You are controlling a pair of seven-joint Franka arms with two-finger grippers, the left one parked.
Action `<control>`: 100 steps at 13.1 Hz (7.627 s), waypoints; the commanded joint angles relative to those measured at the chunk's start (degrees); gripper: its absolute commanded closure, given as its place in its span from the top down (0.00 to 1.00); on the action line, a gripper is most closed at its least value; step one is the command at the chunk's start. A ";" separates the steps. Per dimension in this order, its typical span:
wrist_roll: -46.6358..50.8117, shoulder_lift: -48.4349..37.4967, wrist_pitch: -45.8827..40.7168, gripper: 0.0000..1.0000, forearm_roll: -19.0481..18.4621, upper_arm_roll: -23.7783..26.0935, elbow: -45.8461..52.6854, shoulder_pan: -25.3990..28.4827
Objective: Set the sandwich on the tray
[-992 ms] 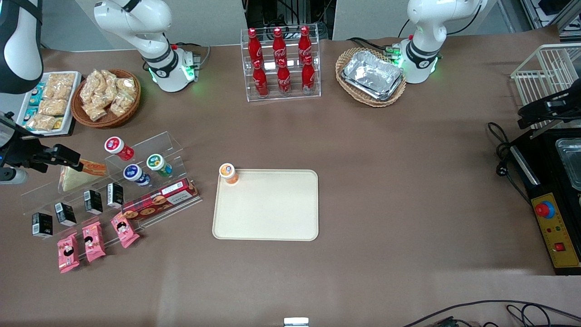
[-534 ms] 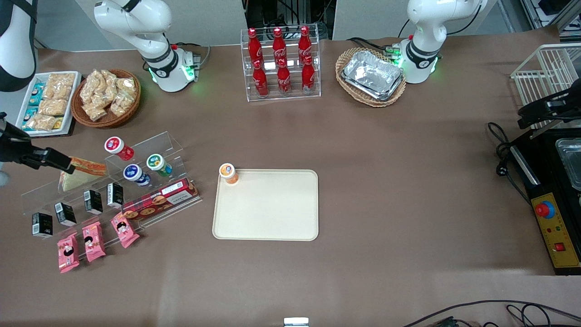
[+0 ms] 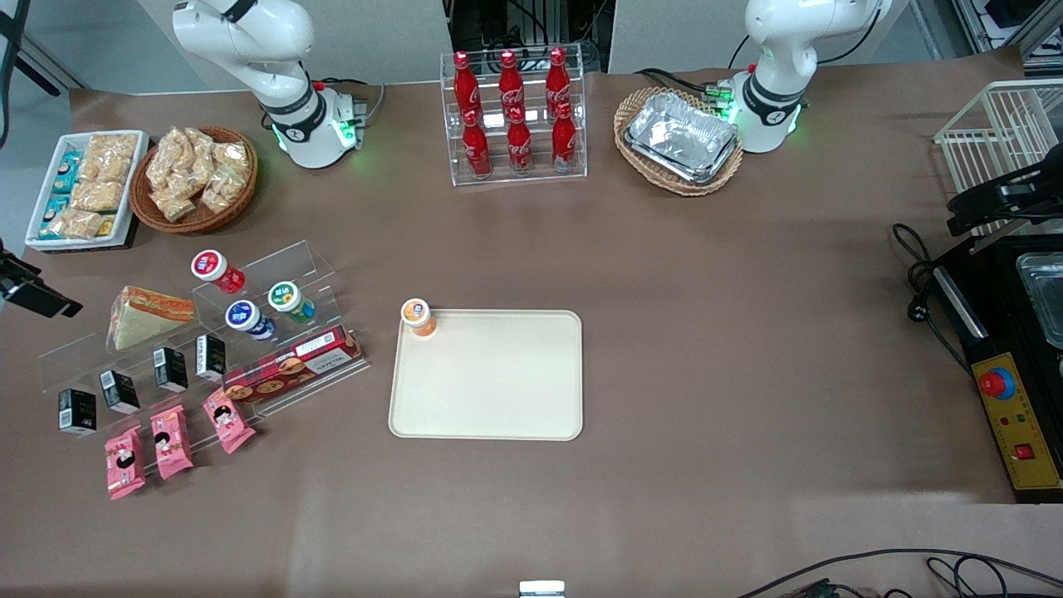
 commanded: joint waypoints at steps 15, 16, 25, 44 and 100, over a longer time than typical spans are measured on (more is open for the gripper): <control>40.68 1.69 11.05 1.00 3.28 0.13 -13.24 -6.09; 40.78 1.43 12.98 1.00 3.28 0.13 -14.90 -5.13; 40.96 0.45 22.58 1.00 2.40 0.13 -24.15 -5.03; 41.10 1.07 5.99 0.00 2.67 9.78 -3.08 -3.99; 35.21 15.06 -2.80 1.00 -1.11 13.67 13.03 17.04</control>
